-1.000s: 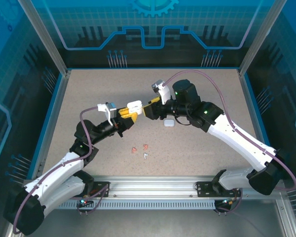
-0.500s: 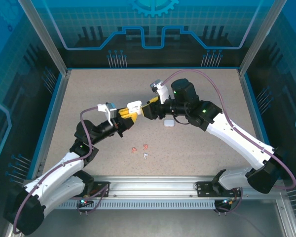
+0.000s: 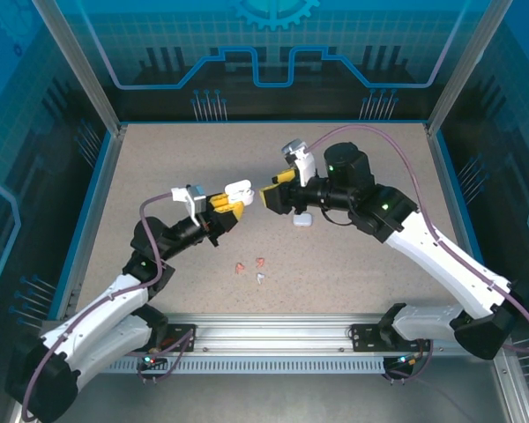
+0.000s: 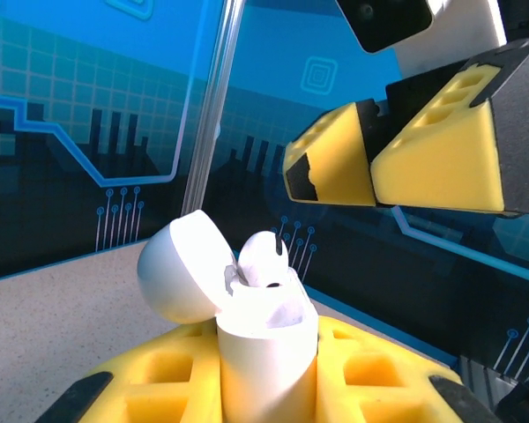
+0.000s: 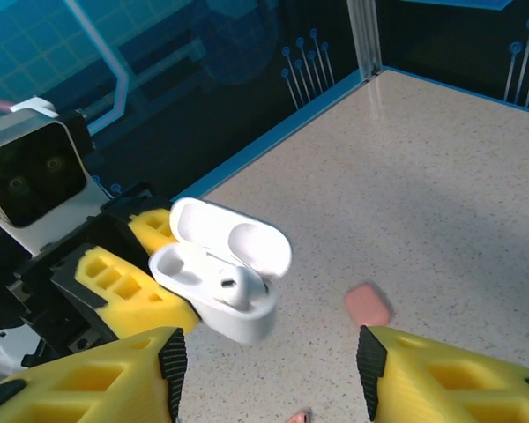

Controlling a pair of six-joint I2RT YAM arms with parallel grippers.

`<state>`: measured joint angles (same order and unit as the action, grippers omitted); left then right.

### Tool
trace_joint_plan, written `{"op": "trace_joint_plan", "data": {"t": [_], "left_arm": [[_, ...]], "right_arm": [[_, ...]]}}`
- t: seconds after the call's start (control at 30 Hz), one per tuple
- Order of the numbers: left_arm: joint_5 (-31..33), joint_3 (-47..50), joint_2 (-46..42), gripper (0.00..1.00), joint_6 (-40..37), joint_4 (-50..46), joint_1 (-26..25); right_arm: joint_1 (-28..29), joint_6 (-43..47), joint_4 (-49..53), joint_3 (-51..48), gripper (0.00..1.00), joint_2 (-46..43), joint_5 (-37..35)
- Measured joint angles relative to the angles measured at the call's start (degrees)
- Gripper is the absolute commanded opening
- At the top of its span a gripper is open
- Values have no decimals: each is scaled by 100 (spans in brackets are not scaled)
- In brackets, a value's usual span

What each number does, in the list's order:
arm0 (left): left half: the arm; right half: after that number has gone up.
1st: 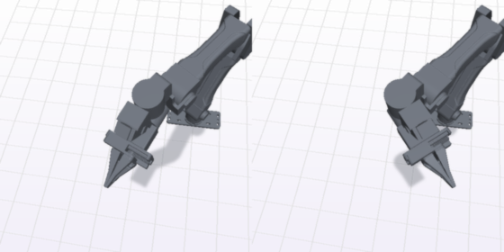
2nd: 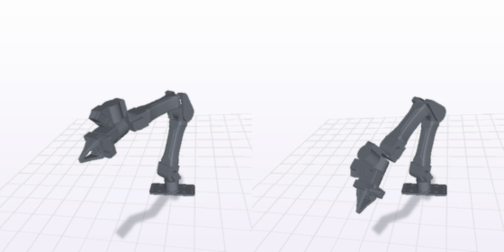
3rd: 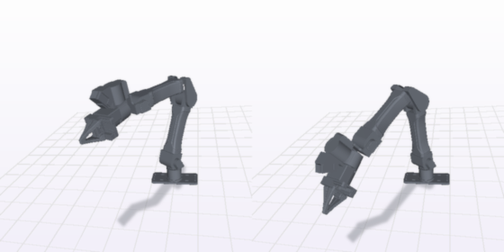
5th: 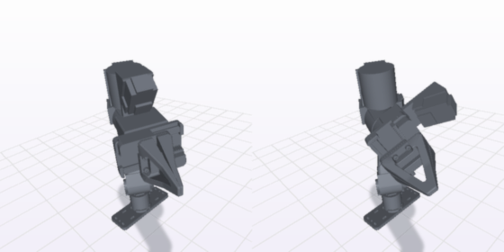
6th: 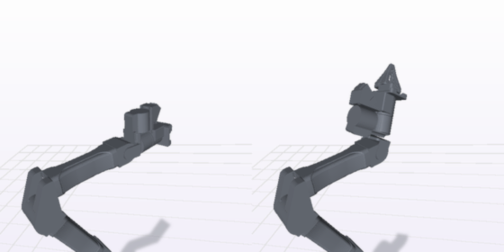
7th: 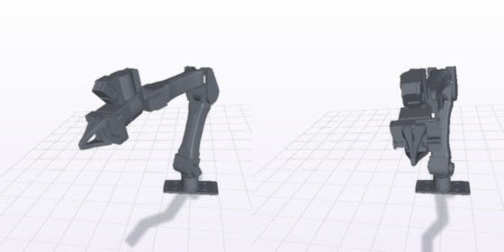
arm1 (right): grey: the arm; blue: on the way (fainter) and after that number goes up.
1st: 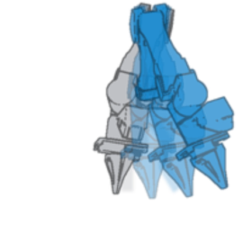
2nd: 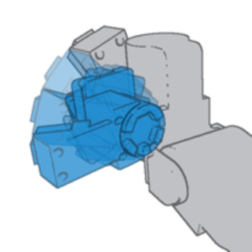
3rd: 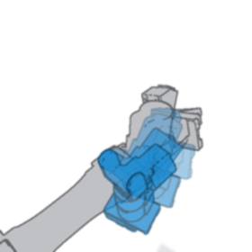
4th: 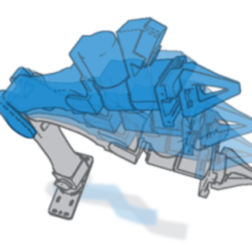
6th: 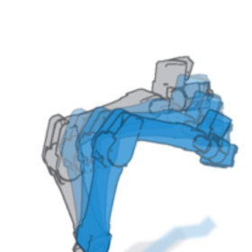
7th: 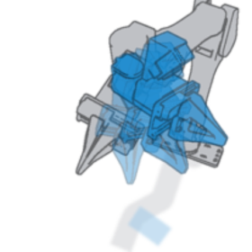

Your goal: Insert the wireless bluetooth earbuds into the charging case

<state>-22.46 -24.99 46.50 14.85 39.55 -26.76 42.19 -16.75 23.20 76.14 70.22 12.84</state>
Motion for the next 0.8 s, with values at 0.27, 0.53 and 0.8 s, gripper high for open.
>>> {"op": "trace_joint_plan", "data": {"t": [0.27, 0.53, 0.8], "left_arm": [[238, 4, -588, 0, -236, -247, 0], [382, 4, -1224, 0, -470, -743, 0], [385, 2, -1836, 0, -601, -1453, 0]], "right_arm": [[136, -737, 546, -802, 56, 94, -809], [896, -1696, 839, -1609, 56, 1217, -1327], [1357, -2345, 1113, -1228, 55, 2492, -1344]]}}
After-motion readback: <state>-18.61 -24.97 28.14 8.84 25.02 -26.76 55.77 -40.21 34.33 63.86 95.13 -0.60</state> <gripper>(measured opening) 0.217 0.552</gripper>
